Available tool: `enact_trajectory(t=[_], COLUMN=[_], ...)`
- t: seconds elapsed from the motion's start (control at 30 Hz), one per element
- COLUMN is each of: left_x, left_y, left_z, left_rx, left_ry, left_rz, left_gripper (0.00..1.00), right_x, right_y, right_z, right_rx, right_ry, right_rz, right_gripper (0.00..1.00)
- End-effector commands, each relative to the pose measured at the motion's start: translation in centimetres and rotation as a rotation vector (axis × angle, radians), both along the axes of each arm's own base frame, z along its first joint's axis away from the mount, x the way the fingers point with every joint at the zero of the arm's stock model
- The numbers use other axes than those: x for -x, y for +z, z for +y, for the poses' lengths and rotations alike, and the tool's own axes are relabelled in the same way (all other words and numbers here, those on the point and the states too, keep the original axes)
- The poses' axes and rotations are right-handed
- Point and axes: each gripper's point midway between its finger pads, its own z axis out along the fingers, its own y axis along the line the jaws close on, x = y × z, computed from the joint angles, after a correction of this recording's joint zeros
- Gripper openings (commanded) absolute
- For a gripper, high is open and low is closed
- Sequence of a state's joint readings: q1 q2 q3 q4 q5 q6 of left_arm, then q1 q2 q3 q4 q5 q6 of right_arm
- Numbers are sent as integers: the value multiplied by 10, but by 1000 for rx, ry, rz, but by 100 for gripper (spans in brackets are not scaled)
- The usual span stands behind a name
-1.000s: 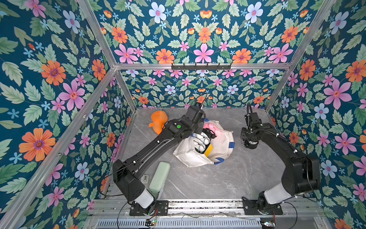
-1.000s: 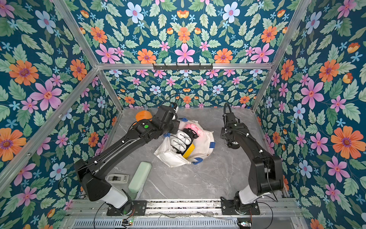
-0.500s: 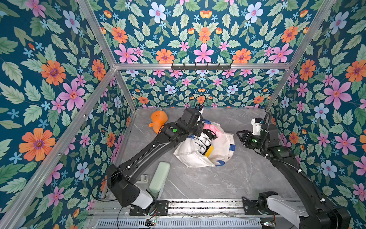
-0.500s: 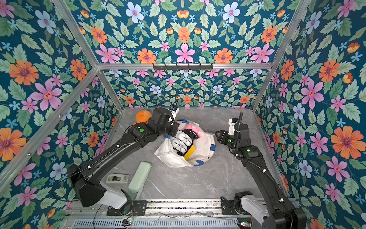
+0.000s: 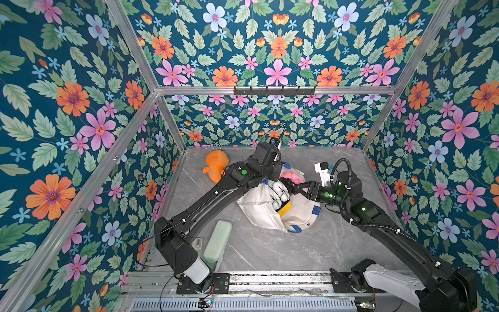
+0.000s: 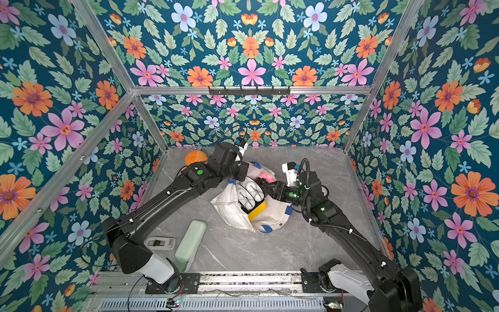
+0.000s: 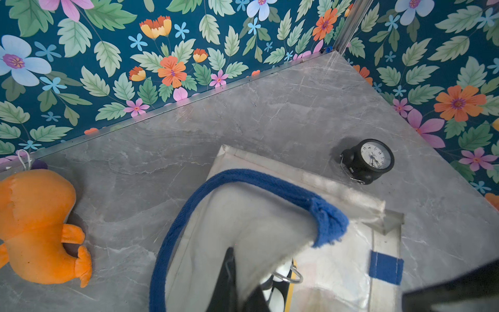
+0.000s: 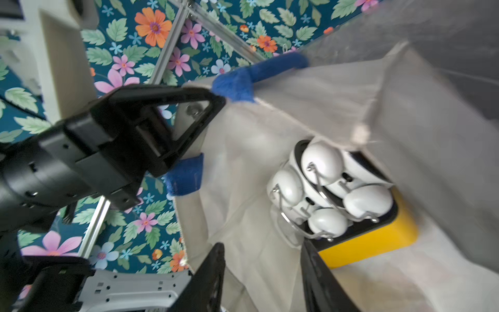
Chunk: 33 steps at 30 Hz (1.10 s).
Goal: Take the alarm clock out of the canvas bag
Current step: Place the alarm at the center of the board, then pick up the alarm from the canvas bag.
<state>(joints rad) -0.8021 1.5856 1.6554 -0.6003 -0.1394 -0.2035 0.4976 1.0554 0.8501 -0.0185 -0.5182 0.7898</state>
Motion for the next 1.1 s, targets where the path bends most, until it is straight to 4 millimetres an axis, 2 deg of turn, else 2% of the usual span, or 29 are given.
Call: enact_trajectory(t=[0.0,0.2,0.27,0.43,0.7,0.83,0.9,1.07], left_x=[-14,-17,-18,-22,-35,-35,-39,-47], left_y=[44,63,62,57,54,48,43,28], left_z=[-4,7,7,5,30,36,45,53], left_rx=[114,142,160,180,136,122,111,168], left_ry=[45,100,109,132,280,289,317,295], left_rz=[-118,-174,-180,-188,-230,-226,-215,-147], left_gripper=[0,0,0,0,0,0,0,0], right_x=[7,22,25,27,9,-2,-5,-15], right_y=[-5,-33,-43,-65,-78,-88,-92,-104], right_z=[2,-23,-31,-33,-6,7,14,29], right_rx=[-5,21,23,29,75,122,135,187], right_ry=[-48,-173,-208,-233,-214,-237,-245,-264], right_rz=[70,160,186,242,271,299,307,350], right_gripper=[47,47,48,48,49,53,55,57])
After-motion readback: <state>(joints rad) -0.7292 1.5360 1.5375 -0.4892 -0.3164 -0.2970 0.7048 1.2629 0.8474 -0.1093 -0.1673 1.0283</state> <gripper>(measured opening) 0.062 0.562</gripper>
